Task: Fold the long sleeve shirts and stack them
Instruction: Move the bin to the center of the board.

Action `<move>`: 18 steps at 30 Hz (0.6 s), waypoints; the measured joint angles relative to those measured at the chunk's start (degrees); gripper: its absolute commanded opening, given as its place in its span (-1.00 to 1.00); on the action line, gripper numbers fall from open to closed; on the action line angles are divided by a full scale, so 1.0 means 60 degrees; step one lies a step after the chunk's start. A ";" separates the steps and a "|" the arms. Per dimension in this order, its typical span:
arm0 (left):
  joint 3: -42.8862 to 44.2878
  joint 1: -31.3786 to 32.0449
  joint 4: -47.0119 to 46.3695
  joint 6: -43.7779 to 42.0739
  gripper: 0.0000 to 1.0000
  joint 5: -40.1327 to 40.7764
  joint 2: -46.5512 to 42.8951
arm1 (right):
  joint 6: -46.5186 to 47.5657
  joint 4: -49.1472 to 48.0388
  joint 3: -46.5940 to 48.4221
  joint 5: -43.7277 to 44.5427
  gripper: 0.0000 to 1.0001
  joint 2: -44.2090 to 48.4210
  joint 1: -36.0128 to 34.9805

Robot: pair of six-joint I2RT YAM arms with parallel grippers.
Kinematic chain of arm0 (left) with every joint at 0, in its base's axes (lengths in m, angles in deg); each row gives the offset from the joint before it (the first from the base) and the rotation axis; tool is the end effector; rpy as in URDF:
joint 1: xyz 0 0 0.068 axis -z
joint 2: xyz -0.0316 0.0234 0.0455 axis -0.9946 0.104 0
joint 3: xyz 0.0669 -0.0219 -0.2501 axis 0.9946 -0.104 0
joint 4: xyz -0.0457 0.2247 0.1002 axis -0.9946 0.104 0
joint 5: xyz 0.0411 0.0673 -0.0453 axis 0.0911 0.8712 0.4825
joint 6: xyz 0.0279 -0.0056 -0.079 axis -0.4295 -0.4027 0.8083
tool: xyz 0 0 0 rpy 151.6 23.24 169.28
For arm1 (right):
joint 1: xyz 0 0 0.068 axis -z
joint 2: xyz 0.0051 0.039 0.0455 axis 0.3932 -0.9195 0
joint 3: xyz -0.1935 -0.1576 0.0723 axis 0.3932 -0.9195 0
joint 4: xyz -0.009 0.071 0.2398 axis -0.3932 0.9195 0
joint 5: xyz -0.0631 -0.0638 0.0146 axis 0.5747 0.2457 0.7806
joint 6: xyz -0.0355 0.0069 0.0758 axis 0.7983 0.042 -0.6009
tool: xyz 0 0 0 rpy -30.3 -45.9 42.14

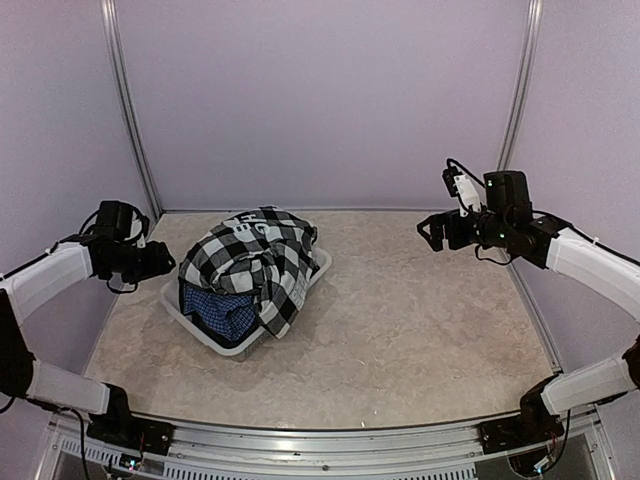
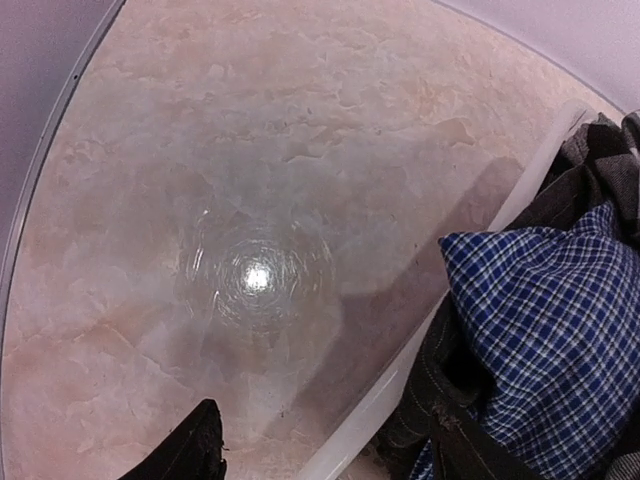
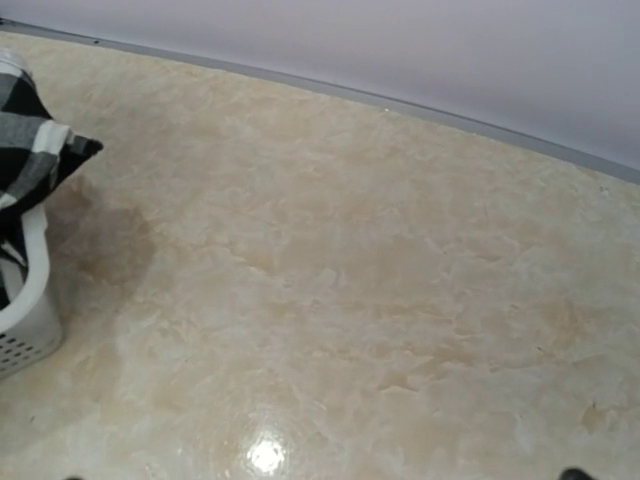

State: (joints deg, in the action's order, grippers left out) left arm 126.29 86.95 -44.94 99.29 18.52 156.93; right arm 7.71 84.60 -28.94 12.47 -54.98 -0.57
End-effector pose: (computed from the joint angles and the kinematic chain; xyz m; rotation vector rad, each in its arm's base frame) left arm 0.2751 -0.0193 0.2166 -0.2475 2.3871 -0.2446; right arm 0.2850 0.1302 0.2900 -0.3581 2.0353 0.3838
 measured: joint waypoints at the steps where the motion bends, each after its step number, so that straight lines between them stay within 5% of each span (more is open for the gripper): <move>1: -0.0007 -0.0084 0.0007 0.0000 0.28 -0.0047 0.0164 | -0.0004 -0.0018 -0.0015 -0.0036 0.99 0.0007 -0.0004; 7: -0.0215 -0.0102 0.0029 -0.0113 0.08 -0.0725 0.1151 | -0.0022 -0.0164 -0.0076 -0.0117 0.99 0.0011 -0.0004; 16: -0.0215 0.0036 0.0015 -0.0954 -0.95 -0.1781 0.1639 | -0.0073 -0.0382 -0.0087 -0.0255 0.99 -0.0062 -0.0004; 18: -0.0208 0.0189 -0.0073 -0.0889 -1.00 -0.2299 0.1657 | -0.0102 -0.0419 -0.0087 -0.0277 0.99 -0.0117 -0.0004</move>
State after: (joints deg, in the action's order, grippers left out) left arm 125.05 88.09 -45.37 93.96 4.73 166.87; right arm 7.10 82.08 -29.46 10.81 -55.68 -0.60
